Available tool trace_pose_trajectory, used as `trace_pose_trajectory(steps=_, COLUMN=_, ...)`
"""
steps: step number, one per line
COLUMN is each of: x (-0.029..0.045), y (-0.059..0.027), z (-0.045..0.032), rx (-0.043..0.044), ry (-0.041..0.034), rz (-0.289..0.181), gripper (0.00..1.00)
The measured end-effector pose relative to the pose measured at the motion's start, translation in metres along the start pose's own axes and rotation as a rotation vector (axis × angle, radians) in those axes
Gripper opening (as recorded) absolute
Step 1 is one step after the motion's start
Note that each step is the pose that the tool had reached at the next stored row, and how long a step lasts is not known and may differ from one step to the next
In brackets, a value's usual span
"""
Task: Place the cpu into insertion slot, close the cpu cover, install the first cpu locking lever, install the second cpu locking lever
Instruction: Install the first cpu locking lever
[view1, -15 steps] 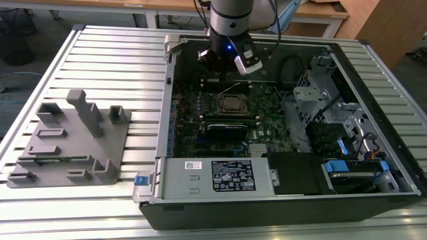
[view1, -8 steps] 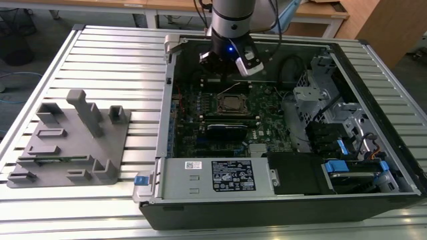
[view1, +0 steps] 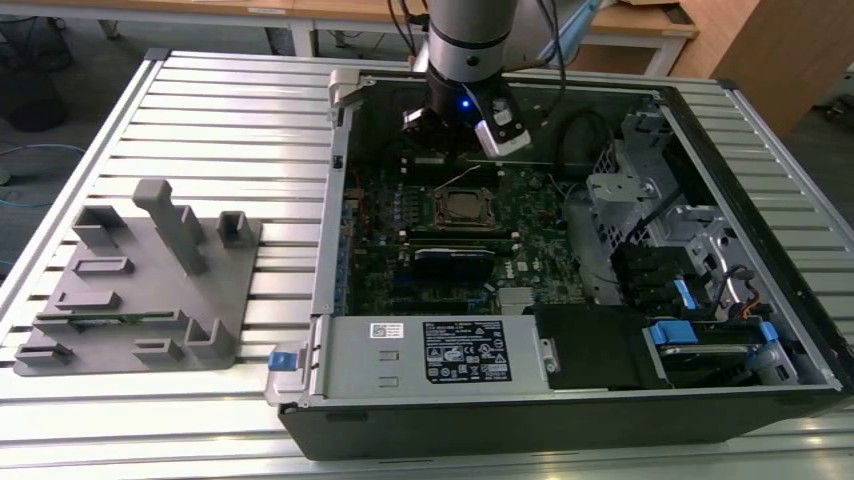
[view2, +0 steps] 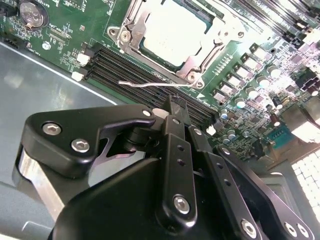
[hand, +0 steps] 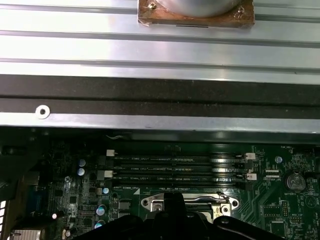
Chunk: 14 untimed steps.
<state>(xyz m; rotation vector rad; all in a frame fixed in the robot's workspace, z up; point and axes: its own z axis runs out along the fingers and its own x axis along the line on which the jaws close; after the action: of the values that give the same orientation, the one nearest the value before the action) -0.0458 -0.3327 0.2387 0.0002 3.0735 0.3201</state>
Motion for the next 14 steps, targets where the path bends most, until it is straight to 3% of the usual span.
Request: trace_pose_trajectory(steps=14, x=0.0000, y=-0.0003, z=0.0017, rx=0.0002, ry=-0.0002, rz=0.000, gripper=0.11)
